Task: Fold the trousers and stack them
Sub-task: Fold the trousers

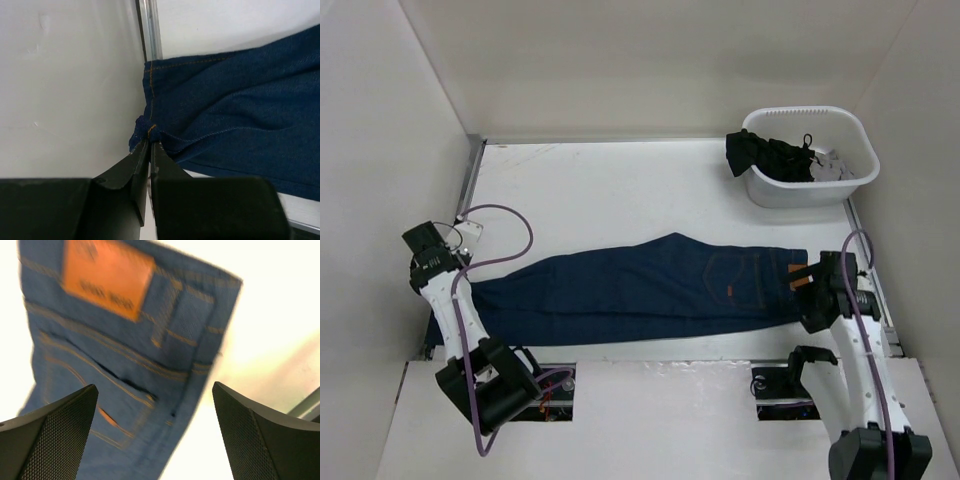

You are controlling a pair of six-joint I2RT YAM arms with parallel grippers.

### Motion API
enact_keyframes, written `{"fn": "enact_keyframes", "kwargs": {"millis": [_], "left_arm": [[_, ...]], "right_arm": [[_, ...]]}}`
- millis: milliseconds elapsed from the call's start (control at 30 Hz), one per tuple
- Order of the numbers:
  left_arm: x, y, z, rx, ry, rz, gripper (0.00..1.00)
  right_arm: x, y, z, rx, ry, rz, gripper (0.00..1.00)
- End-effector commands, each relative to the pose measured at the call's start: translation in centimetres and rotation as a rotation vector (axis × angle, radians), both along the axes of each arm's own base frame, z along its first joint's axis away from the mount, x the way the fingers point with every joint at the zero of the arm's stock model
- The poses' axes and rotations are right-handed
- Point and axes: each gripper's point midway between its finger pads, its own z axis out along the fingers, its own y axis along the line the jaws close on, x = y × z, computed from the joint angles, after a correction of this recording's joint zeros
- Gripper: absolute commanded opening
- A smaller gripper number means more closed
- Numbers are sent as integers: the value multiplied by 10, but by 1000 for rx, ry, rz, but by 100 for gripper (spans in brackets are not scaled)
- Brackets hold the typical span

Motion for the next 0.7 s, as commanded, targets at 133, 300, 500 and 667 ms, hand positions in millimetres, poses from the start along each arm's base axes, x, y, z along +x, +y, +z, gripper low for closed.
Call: {"fn": "enact_keyframes", "kwargs": {"millis": [133,300,500,667], "left_arm": [[-9,11,16,84,3,12,0],[-13,19,22,114,2,33,0],[-13,22,21,111,-8,45,1],[11,22,14,118,-63,0,1]], "right_arm": [[24,-24,-18,9,85,-122,100],[32,-25,-42,34,130,-164,100],[57,-18,-53,94,79,-151,45],[72,-35,-49,105,5,-275,0]]}}
